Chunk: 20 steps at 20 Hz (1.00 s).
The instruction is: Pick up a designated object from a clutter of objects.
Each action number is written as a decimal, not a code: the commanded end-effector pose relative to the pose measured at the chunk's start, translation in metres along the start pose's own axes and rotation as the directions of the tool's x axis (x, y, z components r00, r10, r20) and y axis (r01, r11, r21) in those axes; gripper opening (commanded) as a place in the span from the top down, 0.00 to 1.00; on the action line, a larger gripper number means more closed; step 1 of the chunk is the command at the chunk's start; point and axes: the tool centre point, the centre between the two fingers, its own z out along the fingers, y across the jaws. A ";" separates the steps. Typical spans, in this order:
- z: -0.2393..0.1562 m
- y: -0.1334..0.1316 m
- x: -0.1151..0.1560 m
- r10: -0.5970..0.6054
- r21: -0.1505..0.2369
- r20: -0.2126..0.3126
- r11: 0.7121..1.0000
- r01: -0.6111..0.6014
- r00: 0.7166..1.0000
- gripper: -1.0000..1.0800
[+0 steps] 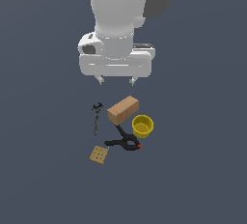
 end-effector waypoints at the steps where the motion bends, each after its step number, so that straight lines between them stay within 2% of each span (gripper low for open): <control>1: 0.000 0.000 0.000 0.000 0.000 0.000 1.000 0.000 1.000 0.04; 10: -0.016 0.025 0.001 0.054 -0.006 -0.013 0.998 -0.055 0.998 0.04; 20: -0.007 0.026 0.010 0.063 -0.005 -0.012 0.998 -0.063 0.998 0.04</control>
